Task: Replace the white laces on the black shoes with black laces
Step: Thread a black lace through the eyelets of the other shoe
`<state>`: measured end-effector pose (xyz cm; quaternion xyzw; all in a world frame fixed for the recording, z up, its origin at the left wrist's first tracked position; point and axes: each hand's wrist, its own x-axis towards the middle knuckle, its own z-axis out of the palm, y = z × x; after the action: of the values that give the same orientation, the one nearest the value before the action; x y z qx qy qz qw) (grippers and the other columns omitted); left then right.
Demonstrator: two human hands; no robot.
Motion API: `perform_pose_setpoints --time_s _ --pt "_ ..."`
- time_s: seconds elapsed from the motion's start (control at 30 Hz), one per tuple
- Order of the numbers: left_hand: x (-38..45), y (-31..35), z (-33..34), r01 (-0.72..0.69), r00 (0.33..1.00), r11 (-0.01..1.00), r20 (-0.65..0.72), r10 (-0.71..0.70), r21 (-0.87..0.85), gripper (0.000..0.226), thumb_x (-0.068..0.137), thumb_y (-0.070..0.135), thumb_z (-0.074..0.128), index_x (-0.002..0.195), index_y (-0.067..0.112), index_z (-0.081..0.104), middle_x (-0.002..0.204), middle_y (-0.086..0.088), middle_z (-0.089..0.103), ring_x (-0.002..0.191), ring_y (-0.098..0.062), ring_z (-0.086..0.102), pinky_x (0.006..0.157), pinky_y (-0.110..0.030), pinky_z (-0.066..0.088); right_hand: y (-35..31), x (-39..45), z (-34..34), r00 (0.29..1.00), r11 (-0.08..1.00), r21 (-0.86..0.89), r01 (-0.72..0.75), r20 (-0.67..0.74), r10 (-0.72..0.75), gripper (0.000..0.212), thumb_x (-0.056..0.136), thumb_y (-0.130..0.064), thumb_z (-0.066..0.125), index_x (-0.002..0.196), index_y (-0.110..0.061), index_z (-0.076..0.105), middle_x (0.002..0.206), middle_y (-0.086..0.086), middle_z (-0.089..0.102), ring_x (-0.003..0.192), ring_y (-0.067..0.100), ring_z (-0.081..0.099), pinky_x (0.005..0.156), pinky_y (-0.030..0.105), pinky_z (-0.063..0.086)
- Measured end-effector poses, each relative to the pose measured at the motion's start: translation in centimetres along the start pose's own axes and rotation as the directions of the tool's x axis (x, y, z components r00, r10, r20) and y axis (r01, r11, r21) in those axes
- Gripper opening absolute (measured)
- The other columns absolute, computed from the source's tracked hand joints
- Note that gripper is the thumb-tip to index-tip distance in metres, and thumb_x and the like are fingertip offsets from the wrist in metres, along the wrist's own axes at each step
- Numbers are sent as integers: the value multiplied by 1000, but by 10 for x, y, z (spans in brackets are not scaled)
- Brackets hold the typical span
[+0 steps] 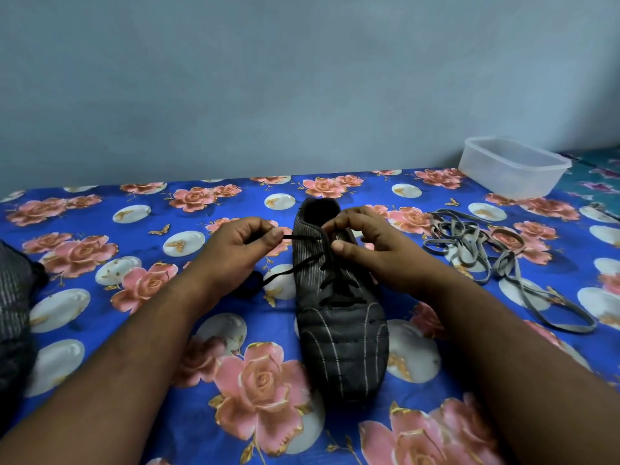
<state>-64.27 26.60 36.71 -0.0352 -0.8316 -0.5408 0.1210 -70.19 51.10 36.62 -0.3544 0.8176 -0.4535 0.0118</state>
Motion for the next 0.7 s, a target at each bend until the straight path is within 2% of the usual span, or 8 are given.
perform_pose_setpoints --time_s 0.07,0.13,0.2,0.3,0.4,0.5,0.6,0.7 --pt "-1 -1 -4 22 1000 1000 -16 -22 11 17 100 26 60 88 17 69 61 21 64 56 8 54 59 -8 41 -2 -1 -2 999 987 153 -52 26 48 21 96 -33 66 116 -39 67 119 -15 58 113 11 60 101 41 47" --pt "0 -6 -9 28 998 997 -59 -24 68 21 94 41 63 86 23 69 67 19 64 64 1 55 67 -25 49 -3 -3 -3 989 915 376 -147 86 124 25 96 -20 68 119 -29 67 114 -10 65 97 18 68 87 53 55" --pt "3 -14 -14 36 992 965 -128 -3 259 28 90 57 64 83 31 66 86 13 64 85 -15 58 81 -45 50 -3 -5 -6 981 858 477 -189 131 144 33 94 -12 66 126 -22 63 109 -10 68 90 18 70 76 44 59" --pt "4 -16 -12 76 982 804 -182 41 590 19 94 56 59 89 39 64 111 6 59 115 -26 48 89 -44 37 -3 -6 -8 980 836 514 -191 145 135 42 94 1 64 132 -16 60 116 -7 62 85 14 71 74 29 58" --pt "7 -13 -12 146 965 720 -257 47 678 22 97 50 57 102 31 69 122 3 58 125 -28 43 85 -41 25 -8 -9 -12 977 847 490 -206 150 151 45 94 7 60 135 -11 57 128 9 54 72 5 69 65 19 55" --pt "7 -18 -19 244 952 643 -307 -14 726 22 100 46 54 107 30 69 127 0 57 128 -30 40 89 -44 25 -11 -10 -12 983 886 428 -179 102 150 41 95 8 57 134 -7 56 121 7 54 59 -6 62 57 11 49" --pt "6 -18 -18 230 958 610 -287 -5 759 21 101 43 52 110 31 67 128 0 56 128 -28 40 93 -45 26 -12 -10 -11 988 909 386 -155 57 144 37 95 2 61 130 -10 61 120 8 57 67 -7 63 60 10 49" --pt "1 -9 -14 65 979 751 -187 79 657 37 97 59 48 103 26 65 114 2 62 111 -24 54 91 -44 40 -7 -6 -10 992 944 310 -116 -6 124 33 93 -7 68 124 -22 66 123 2 63 99 -1 63 78 17 52"
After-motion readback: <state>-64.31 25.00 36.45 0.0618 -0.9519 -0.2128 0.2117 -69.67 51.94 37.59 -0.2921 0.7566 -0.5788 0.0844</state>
